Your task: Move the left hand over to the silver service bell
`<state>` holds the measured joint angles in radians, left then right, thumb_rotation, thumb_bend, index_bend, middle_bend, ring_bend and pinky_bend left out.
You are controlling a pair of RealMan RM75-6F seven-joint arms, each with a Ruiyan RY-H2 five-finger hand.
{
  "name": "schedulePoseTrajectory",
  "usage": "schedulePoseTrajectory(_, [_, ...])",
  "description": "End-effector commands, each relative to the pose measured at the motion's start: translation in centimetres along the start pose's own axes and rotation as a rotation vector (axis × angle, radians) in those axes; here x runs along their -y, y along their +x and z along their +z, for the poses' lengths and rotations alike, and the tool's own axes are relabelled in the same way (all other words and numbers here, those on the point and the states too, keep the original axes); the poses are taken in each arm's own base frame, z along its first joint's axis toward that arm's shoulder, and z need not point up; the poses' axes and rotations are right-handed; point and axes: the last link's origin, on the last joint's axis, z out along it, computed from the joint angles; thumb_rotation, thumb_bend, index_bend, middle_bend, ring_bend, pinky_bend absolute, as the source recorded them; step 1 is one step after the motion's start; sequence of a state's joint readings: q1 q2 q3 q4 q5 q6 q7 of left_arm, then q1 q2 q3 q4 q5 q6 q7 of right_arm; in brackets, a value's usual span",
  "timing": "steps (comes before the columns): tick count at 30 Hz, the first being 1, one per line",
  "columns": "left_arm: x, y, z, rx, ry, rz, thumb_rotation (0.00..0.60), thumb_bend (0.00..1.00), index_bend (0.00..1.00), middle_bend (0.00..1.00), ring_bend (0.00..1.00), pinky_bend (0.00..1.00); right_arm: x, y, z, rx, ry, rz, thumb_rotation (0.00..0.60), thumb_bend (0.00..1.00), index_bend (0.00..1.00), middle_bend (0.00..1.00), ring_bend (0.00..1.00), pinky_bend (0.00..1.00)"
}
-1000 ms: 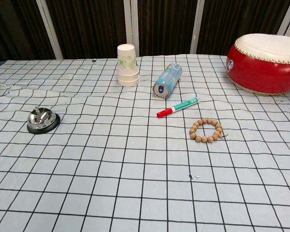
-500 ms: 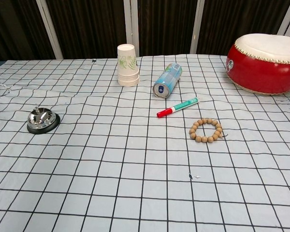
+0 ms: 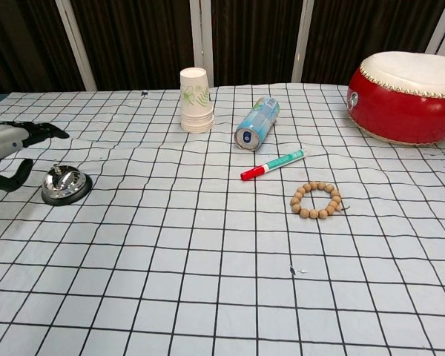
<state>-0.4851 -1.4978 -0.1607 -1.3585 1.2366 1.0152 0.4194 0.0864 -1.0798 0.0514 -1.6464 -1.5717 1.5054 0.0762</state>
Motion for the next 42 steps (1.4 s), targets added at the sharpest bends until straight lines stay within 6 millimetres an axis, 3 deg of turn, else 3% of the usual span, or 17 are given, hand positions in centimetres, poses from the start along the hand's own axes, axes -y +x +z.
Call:
schedulePoseTrajectory(1, [-0.7,-0.9,0.9,0.033,0.0,0.026,0.6,1.0,0.0,0.0,0.0,0.0,0.0,0.0,0.0,0.0,0.001,0.003,0.6,0.4,0.05,0.08,0.12,0.04])
schedulePoseTrajectory(14, [-2.1,-3.2,3.3,0.069,-0.002,0.042,0.6,1.0,0.0,0.0,0.0,0.0,-0.1,-0.1,0.1,0.004,-0.005,0.0,0.6,0.4,0.05,0.08,0.12,0.04])
schedulePoseTrajectory(25, [-2.3,-5.5,3.3,0.129,-0.02,0.065,0.6,1.0,0.0,0.0,0.0,0.0,0.1,-0.2,0.1,0.004,0.002,-0.002,0.6,0.4,0.05,0.08,0.12,0.04])
schedulePoseTrajectory(29, [-2.3,-3.2,3.2,0.04,-0.025,0.064,0.6,1.0,0.0,0.0,0.0,0.0,0.2,-0.1,0.0,0.001,0.005,-0.002,0.6,0.4,0.05,0.08,0.12,0.04])
schedulePoseTrajectory(33, [-2.4,1.6,1.7,-0.126,-0.04,0.037,0.6,1.0,0.0,0.0,0.0,0.0,0.2,-0.1,0.0,0.003,0.007,-0.001,0.6,0.4,0.05,0.08,0.12,0.04])
schedulePoseTrajectory(37, [-1.8,6.3,-1.9,-0.267,-0.036,0.002,0.6,1.0,0.0,0.0,0.0,0.0,0.3,0.0,-0.1,-0.004,0.014,0.005,0.6,0.4,0.05,0.08,0.12,0.04])
schedulePoseTrajectory(40, [-0.5,8.1,-5.4,-0.309,0.002,-0.003,0.6,1.0,0.0,0.0,0.0,0.0,0.4,0.2,-0.2,-0.01,0.019,0.012,0.6,0.4,0.05,0.08,0.12,0.04])
schedulePoseTrajectory(42, [0.4,8.2,-7.6,-0.307,0.04,-0.007,0.6,1.0,0.0,0.0,0.0,0.0,0.3,0.3,-0.2,-0.013,0.021,0.016,0.6,0.4,0.05,0.08,0.12,0.04])
